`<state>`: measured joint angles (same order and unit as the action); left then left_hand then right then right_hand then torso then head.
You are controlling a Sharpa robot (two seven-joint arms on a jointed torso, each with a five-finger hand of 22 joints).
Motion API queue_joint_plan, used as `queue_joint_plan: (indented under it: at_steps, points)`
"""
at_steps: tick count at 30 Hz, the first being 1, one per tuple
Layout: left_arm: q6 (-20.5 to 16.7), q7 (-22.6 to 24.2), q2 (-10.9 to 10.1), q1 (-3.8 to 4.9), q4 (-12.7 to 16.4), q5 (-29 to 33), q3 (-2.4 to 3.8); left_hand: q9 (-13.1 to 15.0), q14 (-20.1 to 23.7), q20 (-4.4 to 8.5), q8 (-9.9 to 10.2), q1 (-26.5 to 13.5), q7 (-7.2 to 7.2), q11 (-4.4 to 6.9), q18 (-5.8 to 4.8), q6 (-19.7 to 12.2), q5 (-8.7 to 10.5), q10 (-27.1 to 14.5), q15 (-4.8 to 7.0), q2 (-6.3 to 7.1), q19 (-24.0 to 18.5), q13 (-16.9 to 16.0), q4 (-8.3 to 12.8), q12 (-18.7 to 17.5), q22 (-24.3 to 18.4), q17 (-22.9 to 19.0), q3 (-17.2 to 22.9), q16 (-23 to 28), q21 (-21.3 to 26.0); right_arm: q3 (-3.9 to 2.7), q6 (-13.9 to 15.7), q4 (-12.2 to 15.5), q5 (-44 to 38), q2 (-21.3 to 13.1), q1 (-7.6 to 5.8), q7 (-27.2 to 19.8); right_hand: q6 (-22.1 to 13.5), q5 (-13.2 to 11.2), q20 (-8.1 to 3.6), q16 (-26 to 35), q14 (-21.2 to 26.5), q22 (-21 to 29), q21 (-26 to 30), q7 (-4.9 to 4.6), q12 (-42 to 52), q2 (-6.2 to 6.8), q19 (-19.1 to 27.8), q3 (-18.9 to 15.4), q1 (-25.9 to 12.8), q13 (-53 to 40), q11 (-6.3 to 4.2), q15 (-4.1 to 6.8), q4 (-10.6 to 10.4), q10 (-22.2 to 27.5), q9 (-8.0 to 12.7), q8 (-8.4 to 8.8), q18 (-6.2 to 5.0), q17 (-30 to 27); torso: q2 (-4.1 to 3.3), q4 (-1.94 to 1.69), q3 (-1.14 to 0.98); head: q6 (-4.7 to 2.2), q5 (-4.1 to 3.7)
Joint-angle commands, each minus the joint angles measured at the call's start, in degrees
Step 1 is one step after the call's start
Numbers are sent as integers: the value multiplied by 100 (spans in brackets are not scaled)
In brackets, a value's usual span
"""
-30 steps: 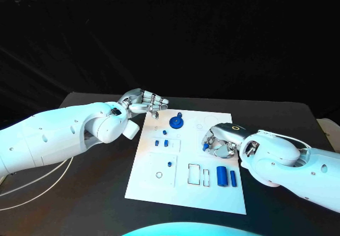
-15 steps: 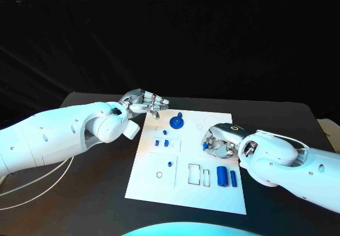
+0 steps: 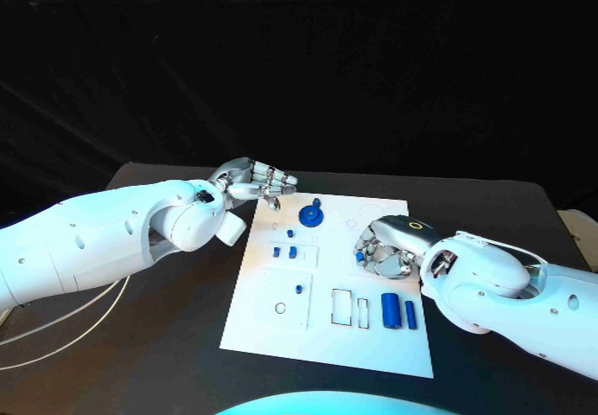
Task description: Assemble the parts on the task board
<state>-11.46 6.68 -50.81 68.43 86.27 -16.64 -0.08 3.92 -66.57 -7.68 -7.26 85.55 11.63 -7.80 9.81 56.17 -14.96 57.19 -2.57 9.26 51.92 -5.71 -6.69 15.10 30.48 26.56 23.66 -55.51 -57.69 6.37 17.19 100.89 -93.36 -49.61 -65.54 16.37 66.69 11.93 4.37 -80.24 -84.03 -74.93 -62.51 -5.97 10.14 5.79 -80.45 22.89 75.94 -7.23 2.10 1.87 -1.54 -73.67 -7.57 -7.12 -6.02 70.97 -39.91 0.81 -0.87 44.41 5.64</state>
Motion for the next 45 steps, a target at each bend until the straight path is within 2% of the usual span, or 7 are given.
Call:
queue_joint_plan:
  at_steps: [1,9,16,28,31,41,45]
  points:
    - [105,-2,14,6,-1,38,3,6,34,-11,-17,-12,4,7,80,-44,9,-51,-16,-23,32,-4,20,23,6,-5,-19,-28,-27,-15,340,185,18,-91,-31,54,57,-38,-30,-29,-256,-148,-29,8,31,-59,-1,-8,0,-5,-2,23,-18,-28,-68,-27,69,5,3,1,2,-9,3]
    - [114,7,35,5,-25,38,3,6,34,-11,-17,-12,4,7,80,-44,9,-51,-16,-23,32,-4,20,23,6,-5,-19,-28,-27,-51,501,644,250,-201,-96,25,64,-45,-35,-39,-260,-168,-65,13,35,-67,-15,-10,2,-11,-8,27,-23,-36,-77,-33,76,22,-6,0,-4,-17,21]
    - [112,50,105,0,-63,38,3,5,37,-12,-20,-10,4,6,80,-51,8,-66,-16,-26,31,-3,24,31,5,-8,-16,-29,-26,-58,566,805,459,172,-19,-118,52,-20,-42,-30,-257,-149,-19,12,27,-77,-1,-3,26,-16,-11,33,-14,-28,-85,-30,67,1,16,-8,8,-18,85]
    - [145,69,259,-6,-133,38,1,6,38,-12,-22,-9,4,6,80,-52,7,-69,-16,-30,30,-4,23,35,5,-9,-14,-29,-26,-52,601,510,243,1131,502,-410,28,39,-49,-21,-254,-122,48,0,8,-93,19,7,61,-21,-4,33,3,-5,-99,-22,55,-22,18,-37,21,55,287]
    - [156,66,296,-6,-142,38,-1,6,38,-12,-22,-9,4,6,80,-52,7,-69,-16,-30,30,-4,23,35,5,-9,-14,-29,-26,-51,591,364,205,1289,624,-461,23,49,-49,-23,-254,-121,54,-2,5,-96,21,8,65,-22,-2,32,5,-1,-101,-20,55,-20,21,-10,23,67,366]
    - [181,63,349,-7,-165,38,-2,6,38,-12,-22,-9,4,6,80,-52,7,-69,-16,-30,30,-4,23,35,5,-9,-14,-29,-26,-23,544,-47,173,1527,853,-484,9,71,-49,-22,-253,-110,82,-10,-4,-101,30,10,74,-24,4,28,11,12,-106,-14,50,-24,16,-18,7,137,484]
    - [187,59,351,-7,-170,38,-3,6,38,-12,-22,-9,4,6,80,-52,7,-69,-16,-30,30,-4,23,35,5,-9,-14,-29,-26,-15,543,-119,177,1558,924,-457,-3,97,-48,-16,-251,-101,107,-18,-11,-107,38,8,71,-27,10,24,8,21,-111,-10,47,-38,17,-7,14,137,505]
